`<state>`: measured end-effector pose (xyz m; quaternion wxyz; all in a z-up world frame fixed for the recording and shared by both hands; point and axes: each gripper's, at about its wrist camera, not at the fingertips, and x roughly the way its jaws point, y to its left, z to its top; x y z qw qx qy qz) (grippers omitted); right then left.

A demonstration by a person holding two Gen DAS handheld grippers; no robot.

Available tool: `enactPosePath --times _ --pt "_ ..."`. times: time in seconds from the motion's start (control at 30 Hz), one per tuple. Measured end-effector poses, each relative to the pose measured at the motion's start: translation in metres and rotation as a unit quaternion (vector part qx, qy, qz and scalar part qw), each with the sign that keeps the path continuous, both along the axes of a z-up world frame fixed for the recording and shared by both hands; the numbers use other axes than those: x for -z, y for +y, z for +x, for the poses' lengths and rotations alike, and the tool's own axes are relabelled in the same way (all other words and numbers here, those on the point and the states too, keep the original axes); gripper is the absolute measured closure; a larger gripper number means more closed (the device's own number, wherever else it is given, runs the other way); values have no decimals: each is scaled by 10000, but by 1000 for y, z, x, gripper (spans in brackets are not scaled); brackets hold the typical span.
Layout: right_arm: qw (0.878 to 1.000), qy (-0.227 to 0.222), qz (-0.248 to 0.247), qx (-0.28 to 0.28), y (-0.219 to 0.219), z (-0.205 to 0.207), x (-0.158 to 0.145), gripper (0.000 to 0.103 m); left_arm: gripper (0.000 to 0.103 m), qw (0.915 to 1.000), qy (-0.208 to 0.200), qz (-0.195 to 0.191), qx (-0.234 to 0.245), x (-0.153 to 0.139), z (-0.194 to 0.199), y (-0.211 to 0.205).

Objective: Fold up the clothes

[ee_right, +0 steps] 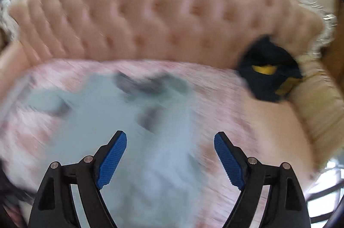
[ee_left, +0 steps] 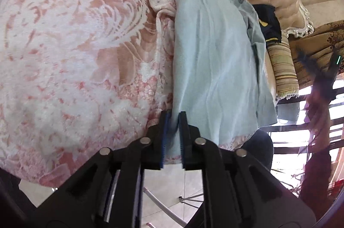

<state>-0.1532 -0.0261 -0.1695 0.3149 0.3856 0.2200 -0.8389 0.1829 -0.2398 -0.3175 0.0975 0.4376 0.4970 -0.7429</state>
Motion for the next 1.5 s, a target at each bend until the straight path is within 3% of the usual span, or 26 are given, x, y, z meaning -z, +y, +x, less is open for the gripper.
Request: enactPosePath --times 0.07,0.13,0.2,0.3,0.33,0.37,0.43,0.47,0.5,0.57,0.63,0.7,0.9,0.97,1.03,1.1,1.23,1.3,1.4,1.5 --pt "9988 247 420 83 17 8 16 18 73 9999 -23 22 -102 -1 4 0" --pt "9928 684 970 146 26 20 33 18 72 9999 -14 27 -170 -5 7 0" --pt "9792 1329 1523 166 13 37 47 18 72 9999 17 -39 -160 -12 8 4" --pt "9620 1892 1967 -114 -23 79 70 18 72 9998 84 -92 -149 -24 8 7" --pt "9620 1934 1922 -139 -29 93 74 18 72 9998 112 -95 -146 -27 9 7" --pt "9655 1890 1787 -118 -32 106 75 18 72 9998 141 -98 -142 -31 9 7" --pt "9918 1005 697 362 -14 114 65 18 72 9998 140 -114 -123 -36 9 6" --pt "9959 341 -16 839 8 110 61 18 72 9998 135 -123 -112 -38 9 5" --pt "9884 -224 -581 1388 36 106 58 18 72 9998 142 -131 -108 -39 9 3" --pt "9647 -994 -1241 2098 81 100 58 18 72 9997 183 -125 -129 -40 8 1" --pt "9467 -1551 -1592 2330 113 97 54 18 72 9995 253 -55 -194 -38 7 -1" --pt "9356 -1867 -1754 2429 138 94 49 19 72 9991 324 50 -255 -36 6 0" --pt "9050 -2730 -1961 2605 159 89 81 24 72 9990 323 198 -230 -33 8 5" --pt "9025 -2862 -1946 2564 153 89 90 25 72 9988 344 200 -284 -35 12 2" --pt "9050 -2935 -1907 2419 144 89 96 44 72 9985 350 207 -363 -34 15 -1" --pt "9094 -2970 -1864 2235 134 88 100 100 72 9983 358 223 -404 -34 17 -3" --pt "9157 -2896 -1864 2069 126 87 95 100 72 9984 483 118 -277 -40 12 -1" --pt "9210 -2642 -1884 2155 132 86 81 100 72 9982 577 48 -182 -44 9 1" --pt "9314 -2048 -1955 2285 149 74 45 100 68 9980 615 104 -59 -43 2 5" --pt "9320 -1578 -2136 2468 171 44 4 100 68 9985 522 183 -33 -37 0 7"
